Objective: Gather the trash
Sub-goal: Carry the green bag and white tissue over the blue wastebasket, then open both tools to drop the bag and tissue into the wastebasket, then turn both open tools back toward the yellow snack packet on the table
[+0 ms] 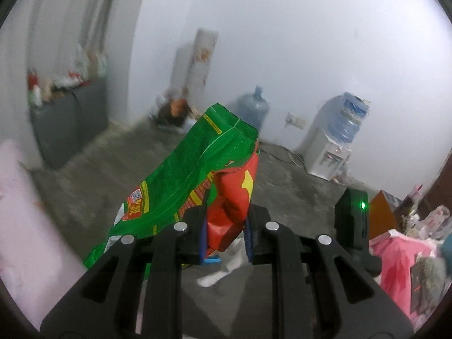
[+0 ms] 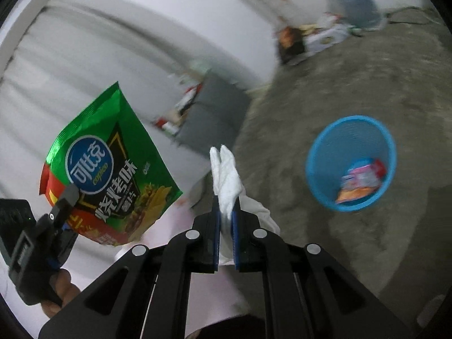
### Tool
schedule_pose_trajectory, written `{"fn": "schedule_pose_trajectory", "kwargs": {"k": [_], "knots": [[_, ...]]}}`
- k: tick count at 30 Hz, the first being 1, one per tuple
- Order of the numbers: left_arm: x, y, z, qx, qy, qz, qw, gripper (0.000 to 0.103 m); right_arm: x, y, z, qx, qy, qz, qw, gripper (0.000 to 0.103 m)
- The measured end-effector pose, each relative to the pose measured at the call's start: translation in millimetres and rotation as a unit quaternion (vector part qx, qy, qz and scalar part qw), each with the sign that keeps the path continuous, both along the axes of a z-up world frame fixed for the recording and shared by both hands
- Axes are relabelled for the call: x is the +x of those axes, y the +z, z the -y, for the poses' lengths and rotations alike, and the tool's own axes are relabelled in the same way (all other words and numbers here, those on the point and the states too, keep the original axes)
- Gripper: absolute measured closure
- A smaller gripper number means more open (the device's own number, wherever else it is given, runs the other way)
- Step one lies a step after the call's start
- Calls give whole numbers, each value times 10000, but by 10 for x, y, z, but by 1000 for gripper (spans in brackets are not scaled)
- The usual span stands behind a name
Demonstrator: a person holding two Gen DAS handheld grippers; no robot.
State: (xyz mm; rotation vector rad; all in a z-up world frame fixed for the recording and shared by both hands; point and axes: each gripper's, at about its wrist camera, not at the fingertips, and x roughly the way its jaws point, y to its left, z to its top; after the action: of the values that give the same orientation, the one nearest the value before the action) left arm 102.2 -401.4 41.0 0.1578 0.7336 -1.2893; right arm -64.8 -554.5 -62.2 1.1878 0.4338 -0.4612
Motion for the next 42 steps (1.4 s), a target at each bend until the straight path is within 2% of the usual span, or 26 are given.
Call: {"fn": "schedule_pose_trajectory", "kwargs": {"k": [6, 11, 13, 14, 15, 17, 20, 22, 25, 27, 30, 32, 35, 37, 39, 42], "knots": [[263, -845, 1066, 528, -374, -669, 9957, 85, 99, -699, 566, 302, -631, -494, 9963, 95], [287, -1491, 1639, 962, -468, -1074, 9884, 84, 143, -1207, 882, 494, -926, -773, 9915, 93], [336, -1758, 1876, 1122, -462, -1227, 9850, 82, 162, -1485, 990, 586, -1125, -1026, 9866, 92], [367, -1874, 1946, 1198, -442, -1310, 9831, 78, 137, -1600, 1027, 684, -1195, -1115, 9842, 89], [383, -2017, 2007, 1325, -409, -1409, 9803, 63, 131, -1725, 1056, 805, -1242, -1154, 9822, 83], [422, -2223, 2075, 1530, -272, -1484, 9766, 47, 81, -1996, 1077, 1141, -1337, -1284, 9760, 52], [473, -2372, 2097, 1668, -143, -1632, 9723, 46, -32, -2173, 1018, 1324, -1465, -1396, 9703, 50], [502, -2335, 1990, 1564, -157, -1779, 9714, 42, -118, -2141, 948, 1282, -1522, -1372, 9704, 48], [489, -2111, 1831, 1440, -175, -1677, 9751, 41, -231, -2015, 876, 1109, -1579, -1340, 9720, 46], [479, -1867, 1698, 1350, -222, -1525, 9788, 41, -299, -1851, 790, 1000, -1602, -1259, 9739, 46], [411, -1340, 1317, 1108, -180, -1256, 9857, 38, -383, -1495, 641, 699, -1515, -1101, 9798, 45], [386, -1050, 998, 926, -114, -1079, 9898, 34, -405, -1237, 545, 438, -1400, -1034, 9838, 34], [330, -620, 358, 748, 95, -711, 9946, 26, -286, -796, 336, -35, -998, -912, 9908, 23], [284, -392, -116, 603, 317, -511, 9964, 20, -71, -489, 133, -389, -470, -914, 9939, 20], [252, -214, -608, 482, 605, -354, 9964, 20, 152, -258, -50, -633, -4, -890, 9940, 20], [203, -58, -1431, 317, 1246, -27, 9917, 19, 480, 26, -387, -750, 658, -676, 9927, 20]]}}
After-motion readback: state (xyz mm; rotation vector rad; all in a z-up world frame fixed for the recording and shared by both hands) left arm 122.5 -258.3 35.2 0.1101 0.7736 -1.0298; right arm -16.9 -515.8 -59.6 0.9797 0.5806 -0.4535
